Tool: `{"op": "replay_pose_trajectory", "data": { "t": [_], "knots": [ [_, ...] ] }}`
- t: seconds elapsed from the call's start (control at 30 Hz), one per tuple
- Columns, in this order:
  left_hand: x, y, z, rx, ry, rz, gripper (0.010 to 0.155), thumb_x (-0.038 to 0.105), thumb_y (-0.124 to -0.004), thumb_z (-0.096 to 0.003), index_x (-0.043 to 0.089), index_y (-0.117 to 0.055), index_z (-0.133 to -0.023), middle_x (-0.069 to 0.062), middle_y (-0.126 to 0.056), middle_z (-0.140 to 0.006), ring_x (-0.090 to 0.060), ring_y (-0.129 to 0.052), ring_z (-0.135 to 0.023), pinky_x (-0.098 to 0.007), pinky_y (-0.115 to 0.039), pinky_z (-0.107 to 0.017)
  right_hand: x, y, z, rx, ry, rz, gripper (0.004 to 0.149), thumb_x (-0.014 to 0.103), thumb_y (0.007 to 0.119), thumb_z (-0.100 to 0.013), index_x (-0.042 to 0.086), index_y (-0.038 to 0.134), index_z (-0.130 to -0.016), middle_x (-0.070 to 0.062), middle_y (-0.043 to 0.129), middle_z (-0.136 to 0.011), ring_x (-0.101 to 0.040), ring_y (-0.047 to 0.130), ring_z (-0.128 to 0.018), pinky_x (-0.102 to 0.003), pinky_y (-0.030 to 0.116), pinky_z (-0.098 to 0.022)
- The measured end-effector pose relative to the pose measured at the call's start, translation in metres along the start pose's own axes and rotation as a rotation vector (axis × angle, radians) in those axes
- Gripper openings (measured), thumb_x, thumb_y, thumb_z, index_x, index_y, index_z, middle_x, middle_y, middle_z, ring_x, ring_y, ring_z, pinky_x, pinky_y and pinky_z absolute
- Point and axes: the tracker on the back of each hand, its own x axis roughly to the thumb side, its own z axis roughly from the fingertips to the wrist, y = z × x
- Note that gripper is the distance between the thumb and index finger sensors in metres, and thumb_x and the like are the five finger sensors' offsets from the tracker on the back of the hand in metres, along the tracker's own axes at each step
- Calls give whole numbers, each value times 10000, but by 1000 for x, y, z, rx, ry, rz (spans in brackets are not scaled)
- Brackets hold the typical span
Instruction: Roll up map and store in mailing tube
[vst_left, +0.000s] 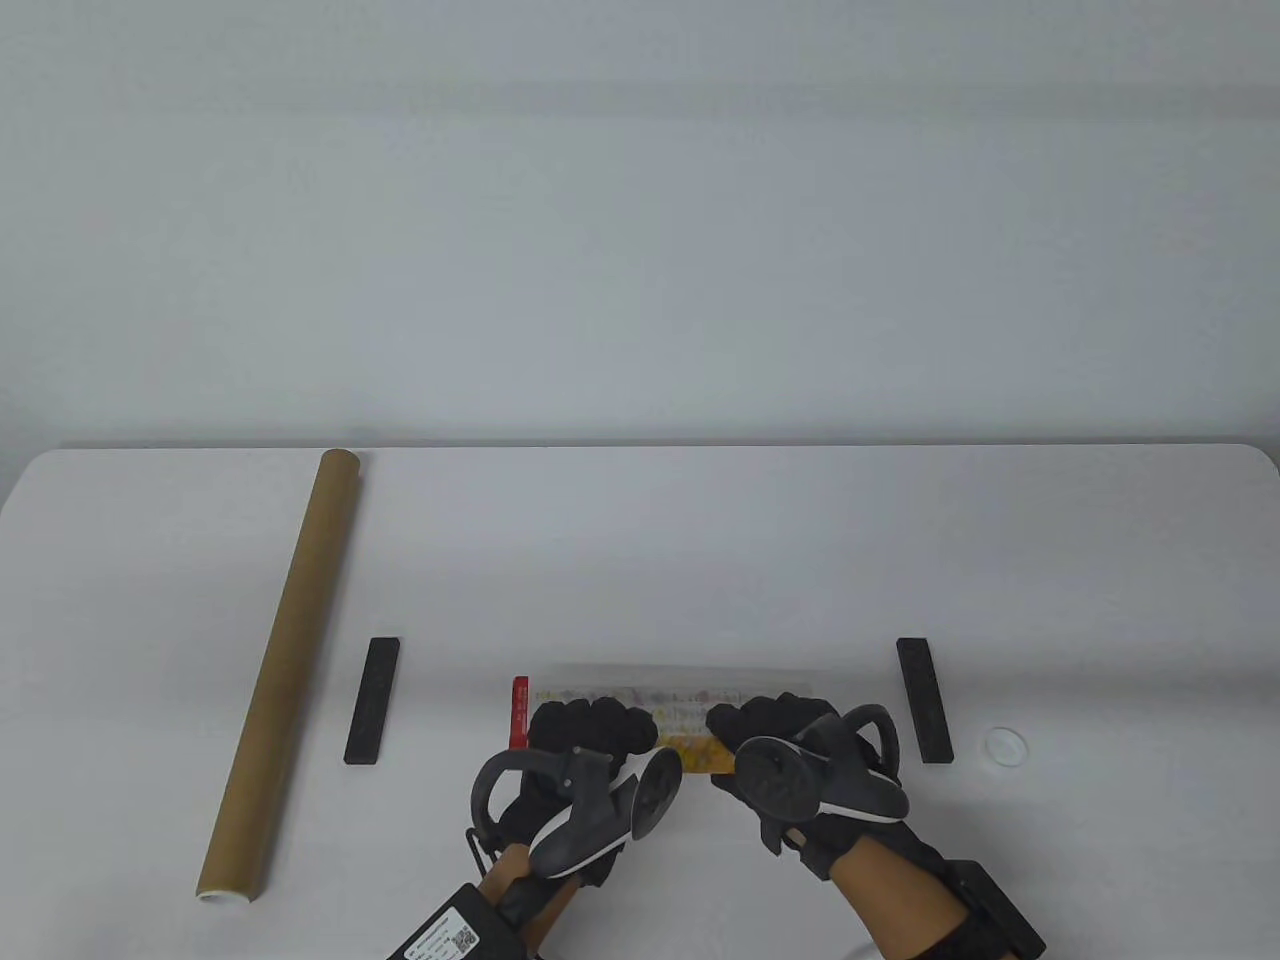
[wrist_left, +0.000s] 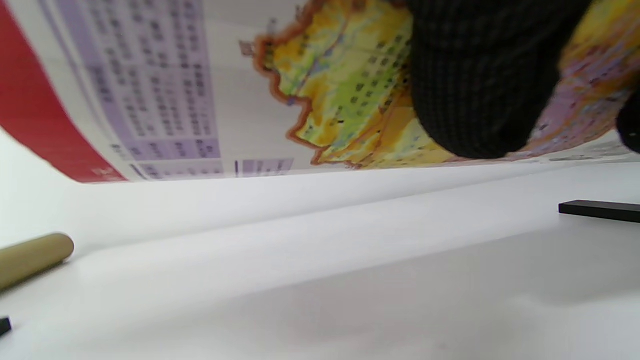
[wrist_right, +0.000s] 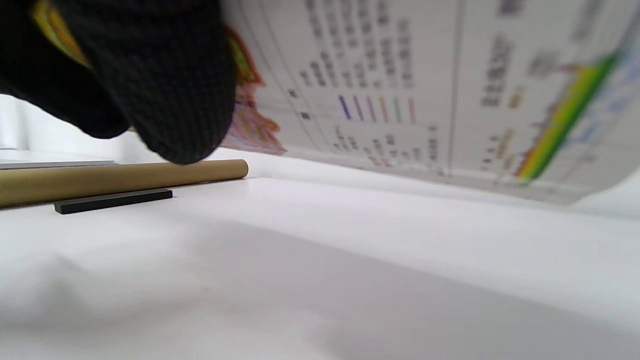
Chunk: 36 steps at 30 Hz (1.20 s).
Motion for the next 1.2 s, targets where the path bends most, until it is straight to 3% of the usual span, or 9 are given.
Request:
{"op": "replay_pose_trajectory", "data": {
  "t": [0.3,0.5,0.63,0.9,1.1,1.2],
  "knots": [
    [-14,-11,-9,-222,39,218,463,614,-936,-318,415,-878,-732,101,-948,-601,-132,-1019,-529,-377,-791,-619,13,-5,4,-80,-48,184,625,433,953,-431,116,818,-953,-83,886,-746,-348,945,-615,-602,719,-567],
    [-16,-13,-10,-256,26,251,454,613,-932,-322,415,-881,-728,100,-949,-601,-135,-1018,-533,-378,-789,-621,15,-6,4,-78,-55,203,597,435,957,-423,117,846,-916,-63,909,-686,-314,965,-537,-577,756,-534],
    [-13,-13,-8,-196,12,222,493,622,-928,-324,401,-878,-762,90,-956,-629,-145,-1024,-563,-383,-788,-631,13,-6,3,-59,-46,194,566,425,948,-431,109,863,-893,-63,918,-651,-312,966,-495,-583,764,-507],
    [-3,-2,2,34,3,55,570,633,-921,-319,414,-826,-837,89,-932,-733,-166,-1006,-669,-406,-757,-674,3,-7,1,-41,5,92,544,409,945,-443,96,872,-882,-64,925,-633,-304,975,-473,-574,780,-491],
    [0,1,4,108,-11,-13,570,640,-930,-293,421,-836,-811,101,-941,-694,-145,-1013,-621,-391,-769,-658,-4,-4,0,-3,17,-23,541,406,946,-445,92,875,-880,-68,927,-629,-307,975,-466,-576,780,-483],
    [0,2,4,95,-7,-15,528,638,-932,-290,418,-859,-764,103,-947,-644,-135,-1016,-575,-380,-780,-639,-3,-4,0,0,11,-25,542,409,944,-446,96,873,-883,-69,925,-634,-308,975,-473,-575,777,-487]
  ]
}}
